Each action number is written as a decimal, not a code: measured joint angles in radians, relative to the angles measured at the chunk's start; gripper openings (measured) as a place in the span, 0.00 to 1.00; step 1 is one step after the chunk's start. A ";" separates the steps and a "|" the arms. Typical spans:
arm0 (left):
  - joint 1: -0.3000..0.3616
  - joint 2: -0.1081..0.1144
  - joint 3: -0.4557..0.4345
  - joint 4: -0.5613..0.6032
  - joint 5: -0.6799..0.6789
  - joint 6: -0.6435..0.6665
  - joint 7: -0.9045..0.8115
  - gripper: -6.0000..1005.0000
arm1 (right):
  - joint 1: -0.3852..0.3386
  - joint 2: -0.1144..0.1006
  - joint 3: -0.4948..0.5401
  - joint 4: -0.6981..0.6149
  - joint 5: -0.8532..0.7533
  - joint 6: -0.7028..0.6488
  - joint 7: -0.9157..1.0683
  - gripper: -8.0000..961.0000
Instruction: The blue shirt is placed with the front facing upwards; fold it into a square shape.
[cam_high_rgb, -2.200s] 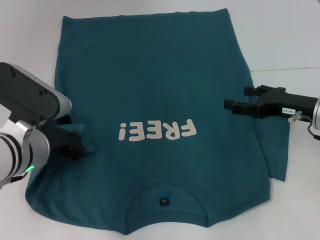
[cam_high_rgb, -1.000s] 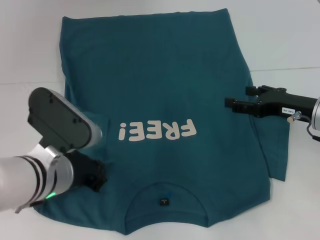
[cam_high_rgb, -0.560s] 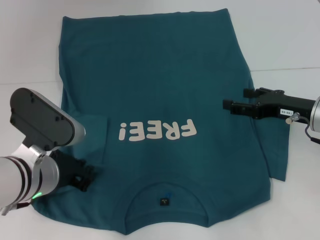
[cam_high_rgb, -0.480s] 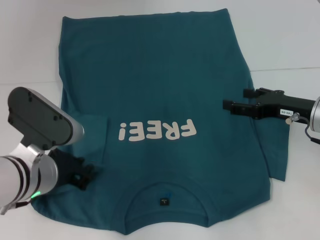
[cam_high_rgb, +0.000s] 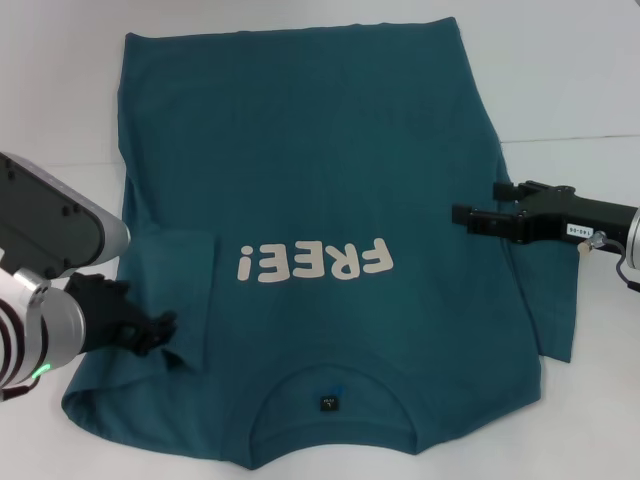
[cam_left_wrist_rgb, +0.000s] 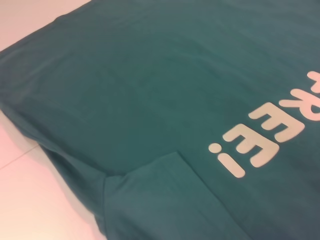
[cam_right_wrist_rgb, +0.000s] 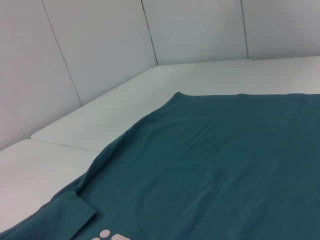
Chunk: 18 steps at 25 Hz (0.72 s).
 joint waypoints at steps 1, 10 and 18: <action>0.002 0.000 0.002 0.000 0.000 0.000 0.005 0.44 | -0.001 0.000 -0.002 0.000 0.000 -0.001 -0.002 0.95; 0.031 0.000 0.060 0.047 0.001 0.025 0.106 0.68 | -0.001 -0.002 -0.006 0.000 0.001 -0.001 -0.003 0.95; 0.040 0.000 0.068 0.074 0.003 0.082 0.226 0.72 | -0.003 -0.006 -0.006 0.001 0.001 0.000 0.000 0.95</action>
